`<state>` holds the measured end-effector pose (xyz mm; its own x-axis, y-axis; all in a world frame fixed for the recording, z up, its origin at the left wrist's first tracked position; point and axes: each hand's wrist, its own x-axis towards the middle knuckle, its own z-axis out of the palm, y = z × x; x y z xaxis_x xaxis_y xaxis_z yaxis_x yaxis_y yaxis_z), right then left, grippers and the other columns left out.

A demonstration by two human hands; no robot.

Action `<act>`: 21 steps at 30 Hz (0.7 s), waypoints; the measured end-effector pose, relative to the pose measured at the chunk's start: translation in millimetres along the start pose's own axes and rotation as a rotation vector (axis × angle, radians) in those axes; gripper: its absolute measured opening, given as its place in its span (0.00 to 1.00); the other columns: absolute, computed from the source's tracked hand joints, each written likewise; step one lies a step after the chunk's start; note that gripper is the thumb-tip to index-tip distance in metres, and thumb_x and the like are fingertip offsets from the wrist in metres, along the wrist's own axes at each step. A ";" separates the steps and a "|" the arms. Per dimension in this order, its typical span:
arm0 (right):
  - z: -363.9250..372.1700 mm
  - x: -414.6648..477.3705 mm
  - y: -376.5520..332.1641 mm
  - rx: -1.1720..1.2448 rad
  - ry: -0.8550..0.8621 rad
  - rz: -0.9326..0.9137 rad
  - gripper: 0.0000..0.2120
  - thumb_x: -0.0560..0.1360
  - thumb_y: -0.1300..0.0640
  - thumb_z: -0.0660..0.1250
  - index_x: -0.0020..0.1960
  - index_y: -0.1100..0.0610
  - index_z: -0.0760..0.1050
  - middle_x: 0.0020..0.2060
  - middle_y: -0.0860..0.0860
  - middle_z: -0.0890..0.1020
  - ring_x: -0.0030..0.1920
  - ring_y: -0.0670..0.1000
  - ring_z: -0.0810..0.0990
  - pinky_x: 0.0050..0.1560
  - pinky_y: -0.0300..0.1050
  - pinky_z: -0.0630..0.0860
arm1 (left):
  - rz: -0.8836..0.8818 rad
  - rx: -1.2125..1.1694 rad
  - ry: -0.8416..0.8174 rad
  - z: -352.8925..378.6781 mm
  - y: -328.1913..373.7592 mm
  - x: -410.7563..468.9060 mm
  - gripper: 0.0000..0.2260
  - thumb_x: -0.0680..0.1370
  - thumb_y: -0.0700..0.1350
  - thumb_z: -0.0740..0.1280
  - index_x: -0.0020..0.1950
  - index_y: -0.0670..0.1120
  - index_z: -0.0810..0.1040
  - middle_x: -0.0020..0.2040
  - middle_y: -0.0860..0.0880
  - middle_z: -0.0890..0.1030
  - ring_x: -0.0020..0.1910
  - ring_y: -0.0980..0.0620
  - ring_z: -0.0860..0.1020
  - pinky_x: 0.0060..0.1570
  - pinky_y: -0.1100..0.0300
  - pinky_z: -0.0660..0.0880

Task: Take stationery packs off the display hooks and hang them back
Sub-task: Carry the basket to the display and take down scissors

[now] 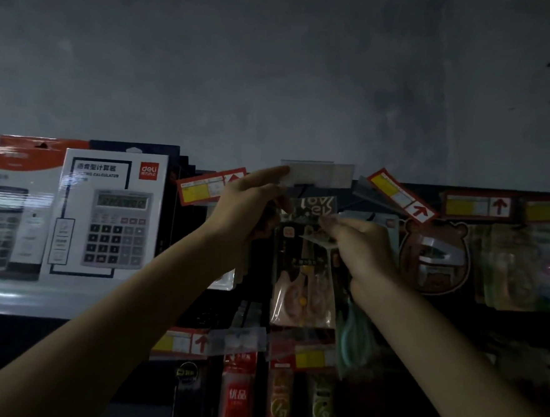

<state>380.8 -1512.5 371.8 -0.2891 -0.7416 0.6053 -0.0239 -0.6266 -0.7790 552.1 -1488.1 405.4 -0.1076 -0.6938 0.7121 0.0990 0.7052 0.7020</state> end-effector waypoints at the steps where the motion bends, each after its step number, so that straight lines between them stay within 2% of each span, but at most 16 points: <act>1: 1.3 2.7 -0.2 0.003 0.009 0.008 0.06 0.79 0.55 0.73 0.43 0.52 0.83 0.36 0.50 0.85 0.36 0.50 0.83 0.34 0.39 0.76 | 0.000 0.004 0.002 0.0 0.6 0.2 0.18 0.85 0.40 0.61 0.74 0.51 0.75 0.36 0.49 0.81 0.29 0.56 0.73 0.28 0.63 0.67; 5: 6.0 10.3 -0.3 0.012 0.016 0.033 0.06 0.78 0.56 0.73 0.42 0.51 0.81 0.39 0.51 0.85 0.38 0.51 0.82 0.37 0.40 0.77 | -0.009 0.026 0.003 -0.6 1.3 0.1 0.18 0.85 0.40 0.61 0.75 0.52 0.74 0.32 0.52 0.82 0.28 0.57 0.73 0.29 0.63 0.68; 8: 8.6 13.1 0.1 0.002 0.023 0.056 0.07 0.78 0.56 0.73 0.42 0.51 0.80 0.42 0.52 0.85 0.42 0.52 0.83 0.41 0.42 0.78 | -0.005 0.062 -0.008 -2.4 2.4 -0.6 0.19 0.85 0.40 0.62 0.75 0.53 0.73 0.35 0.50 0.82 0.29 0.57 0.74 0.30 0.63 0.68; 11: 12.3 15.8 1.4 -0.005 0.035 0.091 0.04 0.77 0.55 0.74 0.47 0.55 0.82 0.45 0.55 0.86 0.48 0.56 0.84 0.51 0.50 0.81 | -0.009 0.077 -0.009 -2.7 3.2 -0.8 0.19 0.85 0.40 0.62 0.74 0.54 0.74 0.34 0.50 0.82 0.29 0.56 0.74 0.30 0.63 0.68; 13: 14.8 16.0 1.7 -0.011 0.045 0.107 0.05 0.76 0.54 0.74 0.49 0.55 0.82 0.47 0.55 0.86 0.50 0.57 0.84 0.56 0.54 0.81 | -0.002 0.088 -0.020 -3.0 3.1 -2.0 0.19 0.85 0.40 0.62 0.73 0.55 0.74 0.33 0.51 0.82 0.29 0.57 0.74 0.30 0.63 0.68; 18: 19.4 17.5 3.8 -0.027 0.058 0.119 0.06 0.76 0.55 0.74 0.49 0.57 0.82 0.47 0.56 0.85 0.49 0.58 0.84 0.56 0.53 0.81 | 0.031 0.127 -0.035 -4.1 1.2 -6.9 0.19 0.84 0.39 0.62 0.73 0.55 0.74 0.33 0.51 0.83 0.30 0.55 0.74 0.31 0.62 0.67; 21: 19.9 18.3 5.1 -0.037 0.077 0.116 0.05 0.76 0.55 0.74 0.50 0.56 0.81 0.46 0.55 0.85 0.48 0.56 0.84 0.50 0.49 0.81 | 0.040 0.149 -0.032 -5.2 -3.2 -11.3 0.18 0.84 0.39 0.62 0.72 0.54 0.76 0.36 0.48 0.83 0.32 0.52 0.74 0.30 0.62 0.69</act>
<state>394.5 -1534.0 382.2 -0.3647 -0.7868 0.4978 -0.0210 -0.5276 -0.8492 558.1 -1483.3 395.1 -0.1387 -0.6613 0.7372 -0.0437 0.7478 0.6625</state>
